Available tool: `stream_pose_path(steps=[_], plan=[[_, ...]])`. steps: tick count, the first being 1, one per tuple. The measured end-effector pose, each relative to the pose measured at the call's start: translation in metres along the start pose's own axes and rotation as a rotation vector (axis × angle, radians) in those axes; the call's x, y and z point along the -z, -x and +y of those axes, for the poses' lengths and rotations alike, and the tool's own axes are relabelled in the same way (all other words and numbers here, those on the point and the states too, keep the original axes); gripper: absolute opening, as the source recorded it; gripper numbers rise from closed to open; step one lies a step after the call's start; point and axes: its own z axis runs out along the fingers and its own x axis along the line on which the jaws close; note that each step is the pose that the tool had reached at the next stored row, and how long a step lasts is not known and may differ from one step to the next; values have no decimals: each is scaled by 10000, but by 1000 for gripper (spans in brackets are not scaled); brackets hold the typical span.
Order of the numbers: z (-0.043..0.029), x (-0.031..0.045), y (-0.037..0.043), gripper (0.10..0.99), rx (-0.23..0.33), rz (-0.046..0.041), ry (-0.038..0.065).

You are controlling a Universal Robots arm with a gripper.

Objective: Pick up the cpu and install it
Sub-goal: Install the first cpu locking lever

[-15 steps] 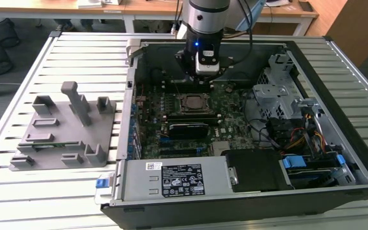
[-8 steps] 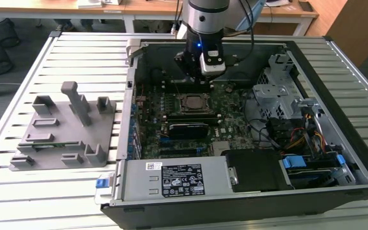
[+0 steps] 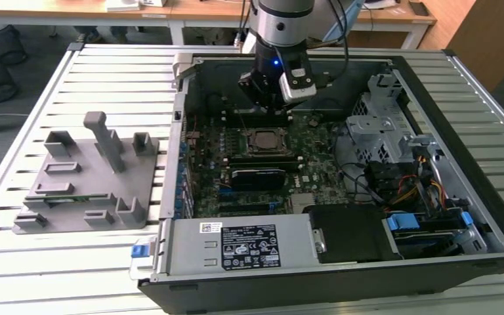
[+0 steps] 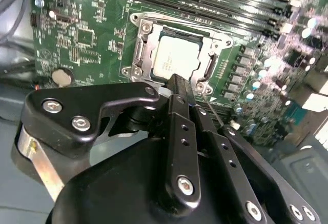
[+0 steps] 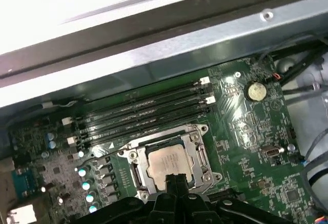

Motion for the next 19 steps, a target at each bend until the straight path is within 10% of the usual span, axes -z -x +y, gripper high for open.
stream_pose_path(steps=[19], plan=[[-4,-22,-11,106,3275,60,12]])
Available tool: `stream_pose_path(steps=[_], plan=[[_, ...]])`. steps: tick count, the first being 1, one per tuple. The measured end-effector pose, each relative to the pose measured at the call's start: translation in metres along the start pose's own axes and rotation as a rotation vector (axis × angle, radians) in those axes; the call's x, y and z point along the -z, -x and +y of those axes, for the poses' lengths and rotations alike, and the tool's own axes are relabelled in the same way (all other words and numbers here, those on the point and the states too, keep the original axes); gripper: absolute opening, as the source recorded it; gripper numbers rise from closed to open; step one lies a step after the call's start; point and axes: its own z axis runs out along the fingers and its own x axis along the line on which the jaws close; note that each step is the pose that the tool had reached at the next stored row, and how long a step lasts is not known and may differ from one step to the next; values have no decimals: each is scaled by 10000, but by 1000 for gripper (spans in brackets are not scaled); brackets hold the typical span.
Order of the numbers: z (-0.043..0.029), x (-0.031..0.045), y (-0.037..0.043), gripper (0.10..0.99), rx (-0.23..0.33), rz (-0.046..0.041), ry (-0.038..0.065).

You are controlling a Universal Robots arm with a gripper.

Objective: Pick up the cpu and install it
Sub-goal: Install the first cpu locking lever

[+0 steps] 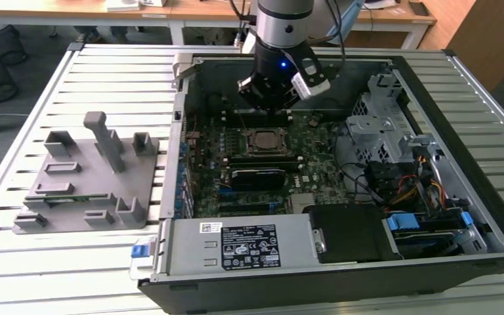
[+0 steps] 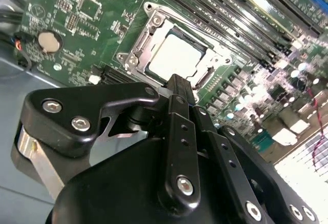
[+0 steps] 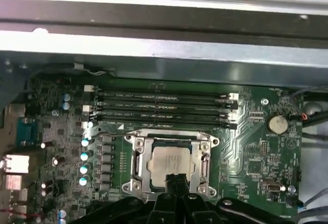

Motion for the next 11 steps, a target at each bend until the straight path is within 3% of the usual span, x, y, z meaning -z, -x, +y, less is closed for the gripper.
stream_pose_path(steps=[11], plan=[[15,0,-306,106,-28,-50,-3]])
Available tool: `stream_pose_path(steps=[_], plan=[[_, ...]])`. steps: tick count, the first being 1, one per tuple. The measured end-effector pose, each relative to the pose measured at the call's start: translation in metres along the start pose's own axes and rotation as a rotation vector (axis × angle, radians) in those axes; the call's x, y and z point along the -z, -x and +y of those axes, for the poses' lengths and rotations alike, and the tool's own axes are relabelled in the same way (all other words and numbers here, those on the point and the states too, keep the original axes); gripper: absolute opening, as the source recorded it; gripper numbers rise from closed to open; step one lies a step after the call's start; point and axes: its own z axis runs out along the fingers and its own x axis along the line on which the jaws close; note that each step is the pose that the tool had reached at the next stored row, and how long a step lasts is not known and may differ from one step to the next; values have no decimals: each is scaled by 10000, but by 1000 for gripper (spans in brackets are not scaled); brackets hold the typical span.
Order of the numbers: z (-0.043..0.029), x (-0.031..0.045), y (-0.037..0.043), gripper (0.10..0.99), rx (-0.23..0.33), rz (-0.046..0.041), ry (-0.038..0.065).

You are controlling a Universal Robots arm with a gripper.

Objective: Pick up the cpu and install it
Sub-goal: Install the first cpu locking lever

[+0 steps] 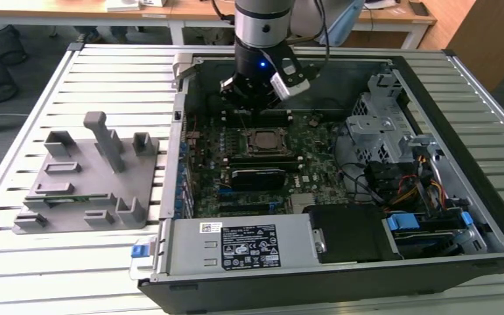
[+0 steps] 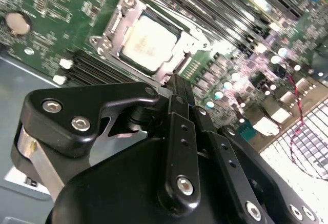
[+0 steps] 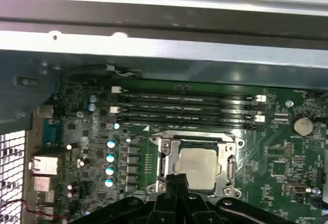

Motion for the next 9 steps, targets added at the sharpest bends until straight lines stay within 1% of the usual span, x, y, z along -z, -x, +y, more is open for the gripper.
stream_pose_path(steps=[5,9], plan=[[6,1,-124,106,-16,-22,-2],[9,1,-202,106,-26,-32,-2]])
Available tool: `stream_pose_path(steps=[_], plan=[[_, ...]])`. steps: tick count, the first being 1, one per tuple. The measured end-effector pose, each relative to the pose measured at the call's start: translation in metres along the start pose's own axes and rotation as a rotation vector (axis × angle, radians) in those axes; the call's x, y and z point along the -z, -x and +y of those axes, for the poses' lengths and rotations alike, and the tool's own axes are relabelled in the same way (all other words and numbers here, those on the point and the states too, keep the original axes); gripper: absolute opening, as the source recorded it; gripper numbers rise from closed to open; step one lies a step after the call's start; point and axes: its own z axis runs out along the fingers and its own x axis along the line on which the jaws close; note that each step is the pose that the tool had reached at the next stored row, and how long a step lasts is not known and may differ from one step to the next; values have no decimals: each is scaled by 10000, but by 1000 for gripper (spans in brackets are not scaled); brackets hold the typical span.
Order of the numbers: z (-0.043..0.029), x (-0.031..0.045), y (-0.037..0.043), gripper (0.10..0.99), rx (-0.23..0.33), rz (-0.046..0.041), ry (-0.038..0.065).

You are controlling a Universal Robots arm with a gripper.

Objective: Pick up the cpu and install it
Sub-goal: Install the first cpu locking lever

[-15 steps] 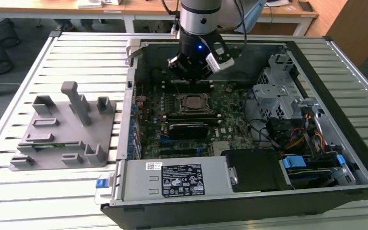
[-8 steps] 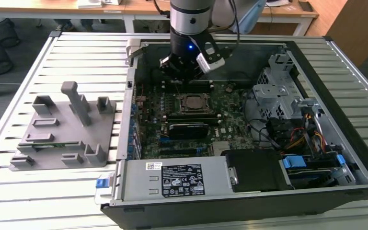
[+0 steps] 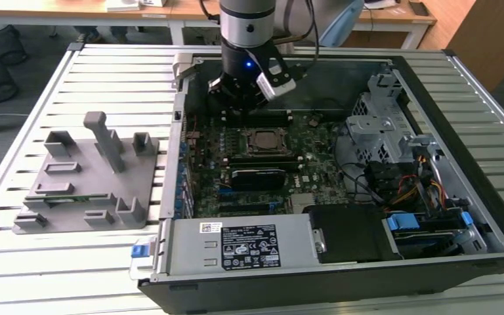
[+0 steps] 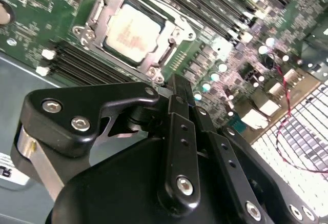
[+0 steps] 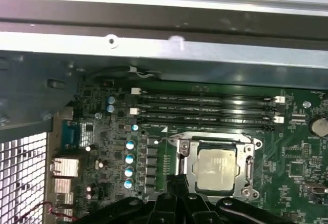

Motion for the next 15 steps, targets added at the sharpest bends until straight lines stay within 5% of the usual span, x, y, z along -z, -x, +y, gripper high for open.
stream_pose_path(steps=[15], plan=[[57,-6,-154,106,-6,-4,12]])
